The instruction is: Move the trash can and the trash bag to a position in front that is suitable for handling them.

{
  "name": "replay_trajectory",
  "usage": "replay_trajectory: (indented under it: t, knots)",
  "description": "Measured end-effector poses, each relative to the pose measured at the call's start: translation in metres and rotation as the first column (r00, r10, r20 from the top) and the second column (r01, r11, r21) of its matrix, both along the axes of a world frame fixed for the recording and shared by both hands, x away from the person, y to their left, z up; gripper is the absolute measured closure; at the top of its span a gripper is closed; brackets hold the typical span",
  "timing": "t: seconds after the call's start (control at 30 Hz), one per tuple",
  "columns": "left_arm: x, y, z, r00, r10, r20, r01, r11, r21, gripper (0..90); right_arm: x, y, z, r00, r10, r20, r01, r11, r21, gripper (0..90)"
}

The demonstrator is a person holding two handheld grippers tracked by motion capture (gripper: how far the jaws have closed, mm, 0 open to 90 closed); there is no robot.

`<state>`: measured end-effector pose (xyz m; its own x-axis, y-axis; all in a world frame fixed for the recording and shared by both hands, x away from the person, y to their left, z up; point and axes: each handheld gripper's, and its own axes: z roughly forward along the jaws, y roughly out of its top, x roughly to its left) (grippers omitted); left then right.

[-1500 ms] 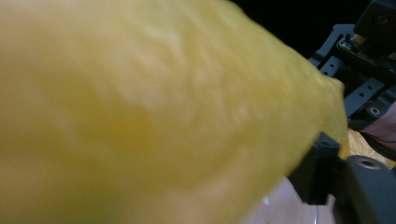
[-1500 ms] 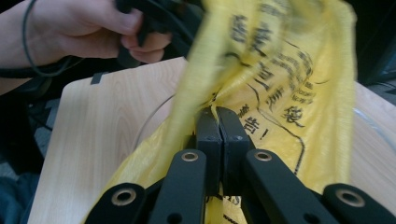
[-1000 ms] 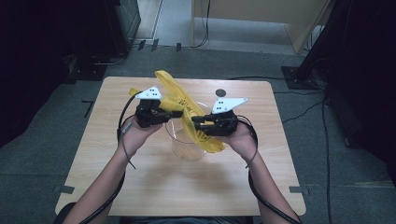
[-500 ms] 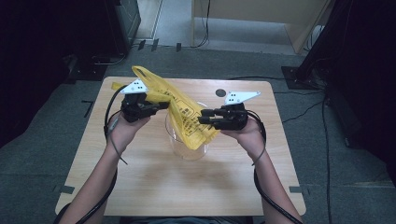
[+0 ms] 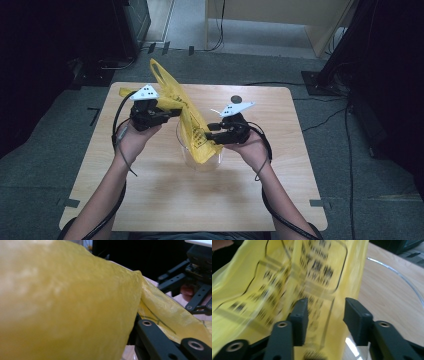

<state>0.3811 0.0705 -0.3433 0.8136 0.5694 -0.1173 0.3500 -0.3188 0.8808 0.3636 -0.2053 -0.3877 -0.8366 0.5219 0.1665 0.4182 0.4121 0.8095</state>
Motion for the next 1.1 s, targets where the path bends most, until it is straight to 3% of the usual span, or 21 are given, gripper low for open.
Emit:
replay_trajectory:
  t: [0.17, 0.27, 0.37, 0.57, 0.63, 0.7, 0.83, 0.9, 0.93, 1.0, 1.03, 1.1]
  knots:
    - [-0.001, -0.018, -0.012, 0.9996, -0.029, -0.002, 0.029, 0.9982, 0.051, 82.6, -0.002, 0.005, 0.001, 0.9993, 0.005, 0.036, -0.006, 1.000, 0.015, 50.5]
    - [0.000, -0.024, -0.020, 0.9994, -0.032, -0.011, 0.033, 0.9960, 0.083, 82.6, -0.002, 0.005, 0.001, 0.9994, 0.005, 0.035, -0.005, 1.000, 0.013, 48.8]
    - [0.002, -0.023, -0.024, 0.9993, -0.028, -0.026, 0.030, 0.9966, 0.077, 82.7, -0.002, -0.001, 0.005, 0.9993, 0.000, 0.038, -0.001, 1.000, 0.023, 48.8]
    - [0.002, -0.022, -0.021, 0.9996, -0.024, -0.017, 0.025, 0.9973, 0.069, 82.3, -0.007, -0.009, 0.024, 0.9986, 0.028, 0.045, -0.034, 0.992, 0.123, 54.1]
    - [0.002, -0.022, -0.021, 0.9996, -0.023, -0.014, 0.024, 0.9975, 0.067, 82.2, -0.008, -0.006, 0.027, 0.9976, 0.066, 0.023, -0.068, 0.986, 0.155, 53.9]
    - [0.002, -0.022, -0.020, 0.9997, -0.020, -0.012, 0.021, 0.9977, 0.065, 82.1, -0.008, -0.002, 0.029, 0.9923, 0.124, -0.004, -0.120, 0.972, 0.203, 53.5]
    - [0.001, -0.022, -0.016, 0.9999, -0.012, 0.004, 0.012, 0.9974, 0.070, 82.1, -0.008, 0.010, 0.029, 0.9674, 0.242, -0.074, -0.215, 0.940, 0.264, 55.8]
    - [0.000, -0.019, -0.013, 0.9999, -0.004, 0.011, 0.003, 0.9983, 0.057, 82.2, -0.011, 0.015, 0.028, 0.9538, 0.286, -0.091, -0.258, 0.936, 0.238, 57.8]
    - [0.000, -0.018, -0.010, 0.9998, 0.002, 0.020, -0.003, 0.9988, 0.049, 82.2, -0.011, 0.018, 0.027, 0.9527, 0.290, -0.093, -0.266, 0.942, 0.207, 58.2]
    - [-0.003, -0.014, -0.004, 0.9996, 0.005, 0.029, -0.006, 0.9999, 0.014, 82.5, -0.011, 0.021, 0.022, 0.9616, 0.257, -0.097, -0.244, 0.961, 0.130, 57.8]
    - [-0.004, -0.013, 0.000, 0.9992, 0.004, 0.039, -0.004, 1.0000, 0.003, 82.5, -0.010, 0.021, 0.020, 0.9711, 0.223, -0.085, -0.216, 0.973, 0.077, 55.5]
    - [-0.008, -0.014, 0.006, 0.9982, 0.002, 0.059, -0.002, 1.0000, -0.008, 82.7, -0.009, 0.022, 0.018, 0.9882, 0.152, -0.022, -0.152, 0.988, -0.020, 52.2]
